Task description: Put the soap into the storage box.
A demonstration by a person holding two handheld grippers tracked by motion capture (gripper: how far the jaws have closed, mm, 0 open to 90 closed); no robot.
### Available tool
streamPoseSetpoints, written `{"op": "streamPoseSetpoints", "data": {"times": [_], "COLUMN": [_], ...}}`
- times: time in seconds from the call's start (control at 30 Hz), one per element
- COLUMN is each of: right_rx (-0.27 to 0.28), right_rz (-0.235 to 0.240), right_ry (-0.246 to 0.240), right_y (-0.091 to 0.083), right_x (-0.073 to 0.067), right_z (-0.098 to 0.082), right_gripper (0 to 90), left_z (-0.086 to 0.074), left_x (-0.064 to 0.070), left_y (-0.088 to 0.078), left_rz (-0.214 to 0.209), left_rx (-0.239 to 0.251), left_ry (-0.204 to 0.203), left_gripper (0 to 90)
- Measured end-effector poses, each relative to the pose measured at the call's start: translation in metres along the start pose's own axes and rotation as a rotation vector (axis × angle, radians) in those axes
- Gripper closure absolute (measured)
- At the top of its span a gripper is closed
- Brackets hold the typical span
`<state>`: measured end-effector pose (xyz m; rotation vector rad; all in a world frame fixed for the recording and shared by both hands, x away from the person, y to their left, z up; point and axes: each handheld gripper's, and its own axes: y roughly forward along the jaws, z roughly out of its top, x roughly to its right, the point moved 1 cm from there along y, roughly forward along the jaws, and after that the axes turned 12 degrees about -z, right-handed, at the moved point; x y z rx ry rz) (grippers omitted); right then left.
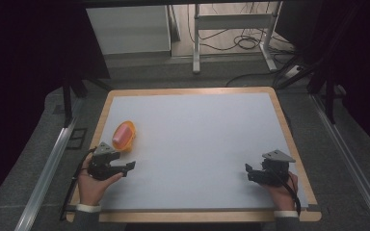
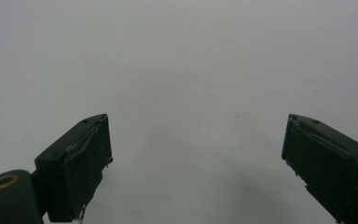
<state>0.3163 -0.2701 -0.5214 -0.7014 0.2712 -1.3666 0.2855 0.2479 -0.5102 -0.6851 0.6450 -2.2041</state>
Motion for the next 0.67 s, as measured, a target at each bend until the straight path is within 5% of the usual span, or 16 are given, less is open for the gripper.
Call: {"op": "streamPoseSetpoints", "data": {"times": [0.07,0.2,0.3,0.67], "right_rx": [0.000,0.001,0.001,0.013], "right_rz": [-0.001,0.001,0.002,0.004], "right_ry": [0.000,0.001,0.000,-0.013], "right_y": [0.000,0.000,0.000,0.001], "right_x": [0.000,0.000,0.001,-0.002], "right_z": [0.000,0.001,0.001,0.003], "right_gripper": [7.9,7.9,7.9,7.9], "left_z": [-0.006,-0.009,-0.011,-0.012], "left_x": [-0.002,-0.005,-0.006,-0.008], "left_y": [0.001,0.002,0.000,0.015], "left_rz": [-0.022,-0.017,-0.031,-0.038], "left_rx": [0.026,-0.014,0.002,-0.024], "left_ry": [-0.021,-0.020,-0.047,-0.042], "left_gripper": [25.8,25.5,25.4,25.6]}}
